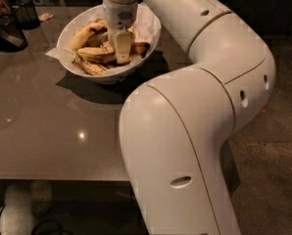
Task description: Pick banana from white bowl
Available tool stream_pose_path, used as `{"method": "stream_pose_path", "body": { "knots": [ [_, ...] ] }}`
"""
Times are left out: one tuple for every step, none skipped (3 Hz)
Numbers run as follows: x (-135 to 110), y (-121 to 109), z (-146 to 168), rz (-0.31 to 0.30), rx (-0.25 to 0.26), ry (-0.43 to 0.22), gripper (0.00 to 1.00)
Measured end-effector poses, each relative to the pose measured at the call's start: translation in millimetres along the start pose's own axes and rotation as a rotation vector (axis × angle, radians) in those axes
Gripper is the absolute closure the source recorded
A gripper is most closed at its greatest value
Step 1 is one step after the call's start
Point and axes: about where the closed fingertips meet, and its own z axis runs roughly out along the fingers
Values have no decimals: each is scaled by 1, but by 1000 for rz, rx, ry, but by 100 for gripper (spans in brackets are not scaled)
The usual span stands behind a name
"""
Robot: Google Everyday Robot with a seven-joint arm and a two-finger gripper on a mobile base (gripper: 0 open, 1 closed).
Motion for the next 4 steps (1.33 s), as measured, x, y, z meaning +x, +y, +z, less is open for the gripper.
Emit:
{"method": "stream_pose_path", "body": {
  "knots": [
    [-3,-10,3,0,34,-9,72],
    [-3,-10,3,0,34,-9,95],
    [0,-9,-10,28,91,-9,100],
    [8,8,-34,81,168,-19,100]
  ]
}}
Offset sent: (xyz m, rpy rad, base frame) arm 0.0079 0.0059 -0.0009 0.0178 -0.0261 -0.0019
